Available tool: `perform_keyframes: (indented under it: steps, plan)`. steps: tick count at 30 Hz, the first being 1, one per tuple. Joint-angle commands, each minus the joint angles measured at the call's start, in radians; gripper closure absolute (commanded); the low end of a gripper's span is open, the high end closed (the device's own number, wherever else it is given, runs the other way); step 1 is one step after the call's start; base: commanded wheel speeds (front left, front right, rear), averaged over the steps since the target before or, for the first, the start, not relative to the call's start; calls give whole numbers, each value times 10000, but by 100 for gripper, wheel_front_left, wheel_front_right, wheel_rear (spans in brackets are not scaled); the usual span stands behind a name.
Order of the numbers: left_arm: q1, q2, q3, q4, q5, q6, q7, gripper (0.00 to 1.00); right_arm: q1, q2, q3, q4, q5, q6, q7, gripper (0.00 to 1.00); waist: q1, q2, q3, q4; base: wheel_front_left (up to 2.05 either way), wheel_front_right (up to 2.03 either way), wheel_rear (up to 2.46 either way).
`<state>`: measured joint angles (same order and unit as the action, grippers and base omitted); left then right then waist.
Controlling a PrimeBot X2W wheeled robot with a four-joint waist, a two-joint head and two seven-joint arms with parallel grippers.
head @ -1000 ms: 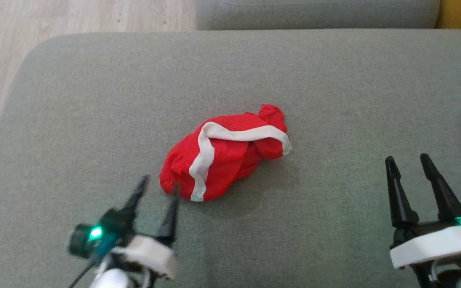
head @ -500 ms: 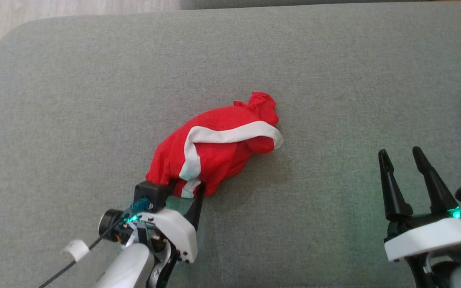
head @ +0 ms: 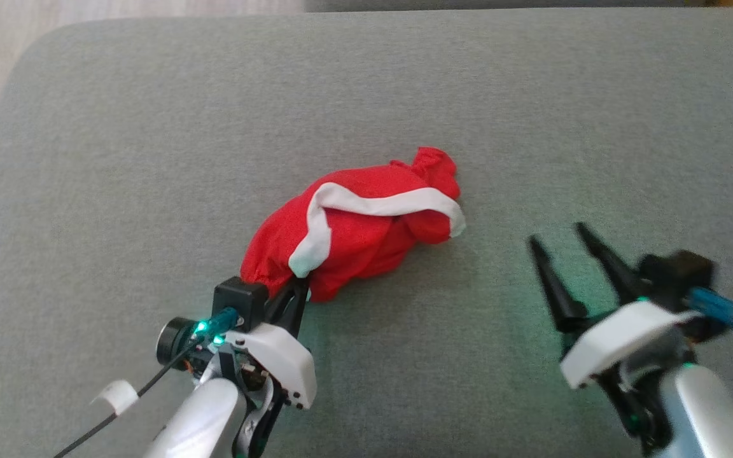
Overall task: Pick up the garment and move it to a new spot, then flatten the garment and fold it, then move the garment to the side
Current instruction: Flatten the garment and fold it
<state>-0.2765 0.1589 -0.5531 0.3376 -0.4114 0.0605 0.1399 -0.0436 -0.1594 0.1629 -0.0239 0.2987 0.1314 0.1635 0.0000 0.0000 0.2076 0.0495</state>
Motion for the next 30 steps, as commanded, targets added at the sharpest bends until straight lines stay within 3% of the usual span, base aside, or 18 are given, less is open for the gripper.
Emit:
perform_keyframes:
  steps: [1,8,13,14,15,19,23,30]
  plan:
    - [-67,250,235,-563,113,77,-68,100,-761,-378,841,181,292,-7,112,0,0,0,9,267,0,0,0]
    - [3,290,72,-1179,167,111,-35,100,-2366,-1014,2645,2001,1170,-7,112,0,0,0,107,889,0,0,0]
    - [-14,276,34,-1317,171,105,-174,100,-3169,-1158,3353,2918,1556,-7,134,0,0,0,175,1092,0,0,0]
    - [-25,284,29,-1346,182,104,-222,100,-3339,-1198,3470,3125,1635,-7,146,54,0,0,195,1133,0,0,0]
    - [-44,299,31,-1382,204,109,-284,100,-3502,-1249,3551,3302,1696,-7,120,100,0,0,207,1176,0,0,0]
    - [-104,447,154,-1704,323,209,-652,100,-3871,-1456,3587,3612,1831,-7,-151,100,0,0,154,1286,0,0,0]
    - [-192,848,389,-2505,618,434,-960,100,-3905,-1746,3131,3156,1681,-7,-629,100,0,0,-71,1293,0,0,0]
    - [-790,2057,1063,-5061,1246,700,-665,100,-3573,-2277,1254,388,736,-7,-558,100,0,0,-661,1000,0,0,0]
